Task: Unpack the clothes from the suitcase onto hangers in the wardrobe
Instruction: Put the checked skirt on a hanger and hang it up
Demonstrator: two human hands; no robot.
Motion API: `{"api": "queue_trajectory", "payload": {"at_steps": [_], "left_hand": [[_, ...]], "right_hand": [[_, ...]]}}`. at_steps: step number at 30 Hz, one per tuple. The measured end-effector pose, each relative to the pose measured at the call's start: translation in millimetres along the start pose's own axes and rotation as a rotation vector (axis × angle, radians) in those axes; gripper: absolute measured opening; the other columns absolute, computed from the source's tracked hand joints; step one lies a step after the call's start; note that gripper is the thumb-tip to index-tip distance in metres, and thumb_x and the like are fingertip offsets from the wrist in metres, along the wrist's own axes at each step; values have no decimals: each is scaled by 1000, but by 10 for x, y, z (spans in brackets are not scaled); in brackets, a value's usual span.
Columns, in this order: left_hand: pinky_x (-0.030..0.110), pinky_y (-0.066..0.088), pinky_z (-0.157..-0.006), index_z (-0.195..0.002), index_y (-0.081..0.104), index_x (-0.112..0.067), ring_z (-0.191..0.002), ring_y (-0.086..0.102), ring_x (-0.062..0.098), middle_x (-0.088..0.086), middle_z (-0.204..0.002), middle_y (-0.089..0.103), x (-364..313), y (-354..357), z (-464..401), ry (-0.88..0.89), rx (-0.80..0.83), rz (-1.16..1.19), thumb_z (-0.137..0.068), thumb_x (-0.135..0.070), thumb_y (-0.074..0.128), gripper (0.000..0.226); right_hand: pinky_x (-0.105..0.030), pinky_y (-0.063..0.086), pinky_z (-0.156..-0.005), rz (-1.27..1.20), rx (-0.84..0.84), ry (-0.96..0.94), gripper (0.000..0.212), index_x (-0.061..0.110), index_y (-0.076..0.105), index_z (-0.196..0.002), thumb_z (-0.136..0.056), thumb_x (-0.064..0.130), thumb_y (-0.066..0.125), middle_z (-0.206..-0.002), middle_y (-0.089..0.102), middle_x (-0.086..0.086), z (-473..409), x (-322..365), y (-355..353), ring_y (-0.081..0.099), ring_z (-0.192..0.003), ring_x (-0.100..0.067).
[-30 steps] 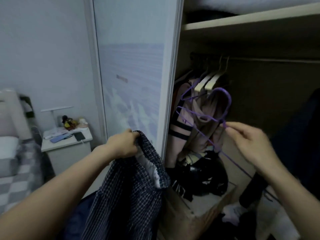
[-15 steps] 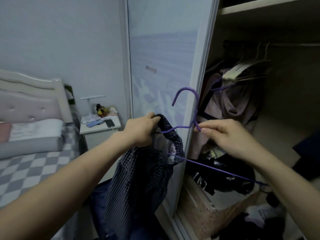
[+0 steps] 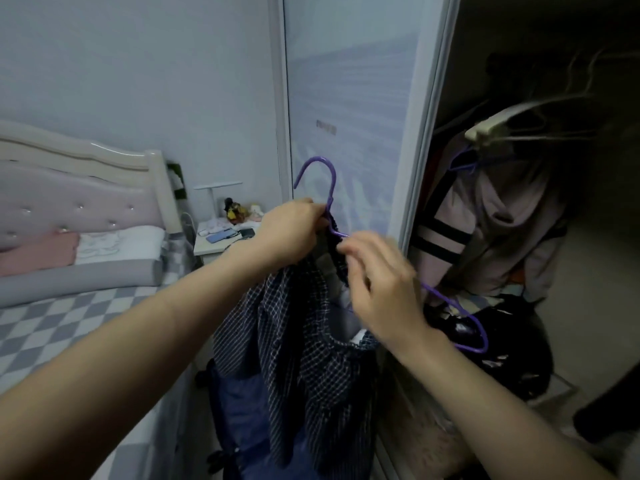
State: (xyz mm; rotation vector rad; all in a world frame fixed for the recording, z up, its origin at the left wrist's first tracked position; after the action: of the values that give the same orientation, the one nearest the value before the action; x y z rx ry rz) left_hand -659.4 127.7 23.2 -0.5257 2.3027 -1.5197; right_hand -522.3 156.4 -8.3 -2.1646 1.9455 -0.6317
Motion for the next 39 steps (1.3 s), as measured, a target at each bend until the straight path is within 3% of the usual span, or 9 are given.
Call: {"api": "queue_trajectory", "payload": {"at_steps": [3, 8, 12, 15, 21, 25, 29, 34, 39], "left_hand": [[38, 38, -72, -107, 57, -7, -104, 53, 36, 16, -111, 57, 154, 17, -78, -80, 7, 33, -95, -18, 44, 21], [41, 42, -77, -107, 55, -2, -102, 55, 39, 21, -111, 58, 431, 99, -73, -148, 57, 44, -94, -17, 48, 21], [42, 46, -79, -109, 54, -2, -101, 56, 41, 25, -111, 60, 852, 206, 114, -268, 89, -47, -92, -11, 49, 20], [46, 46, -78, -113, 53, -2, -102, 53, 43, 27, -113, 56, 967, 361, 245, -279, 119, -93, -91, -9, 47, 23], [37, 32, -91, -110, 52, -11, -115, 45, 27, 11, -118, 59, 797, 572, 247, -132, 102, -302, -96, -22, 42, 21], [38, 28, -84, -106, 54, -9, -109, 48, 30, 11, -111, 61, 315, 490, 184, 39, -3, -356, -97, -27, 39, 25], [38, 32, -66, -101, 55, -4, -93, 55, 37, 17, -101, 58, -24, 385, 116, 141, -67, -90, -96, -26, 41, 26], [40, 41, -71, -98, 56, -2, -85, 55, 34, 15, -90, 54, -90, 394, 114, 248, -44, 147, -90, -34, 34, 40], [29, 30, -67, -80, 51, -12, -80, 53, 27, 2, -76, 53, 502, 184, 157, 55, -103, 392, -94, -39, 37, 33]], "right_hand": [[-32, 46, -63, 179, 305, -91, 29, 8, 68, -99, -85, 24, 48, -77, 67, -4, 524, -130, 288, 62, -70, -24], [-35, 30, -76, 370, 686, -59, 32, 26, 57, -67, -77, 50, 38, -64, 60, 13, 873, -622, 476, 63, -78, -18], [-45, 20, -98, 408, 639, -53, 29, 27, 64, -74, -77, 44, 41, -75, 66, 11, 810, -1030, 216, 52, -105, -25], [-44, 23, -99, 349, 627, -81, 31, 23, 65, -77, -82, 42, 43, -78, 68, 6, 776, -1221, 47, 47, -99, -20], [-27, 31, -71, 225, 740, -69, 34, 13, 56, -73, -88, 39, 39, -73, 55, -1, 557, -1355, -88, 57, -76, -28], [-24, 27, -66, 167, 717, -73, 32, 10, 50, -68, -87, 33, 38, -69, 50, -3, 245, -1220, -17, 52, -74, -26], [-22, 25, -67, 100, 675, -116, 21, 11, 48, -70, -85, 26, 48, -70, 52, -6, 33, -908, 148, 49, -80, -22], [-27, 29, -69, -60, 683, 98, 16, 11, 53, -82, -83, 27, 55, -79, 50, 0, 53, -889, 291, 43, -82, -16], [-14, 33, -68, -285, 492, 311, 20, 21, 47, -79, -79, 12, 65, -77, 49, 6, 43, -1149, -5, 45, -73, -5]]}}
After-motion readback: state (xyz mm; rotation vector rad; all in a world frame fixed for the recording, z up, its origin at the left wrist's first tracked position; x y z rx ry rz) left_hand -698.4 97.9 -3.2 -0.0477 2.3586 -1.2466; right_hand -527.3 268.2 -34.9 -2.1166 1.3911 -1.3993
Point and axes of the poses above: each hand's wrist, its own z-axis away from the middle knuckle, its own y-axis out of the palm, x = y × z, the point moved 6 cm from there along -z, towards the middle knuckle
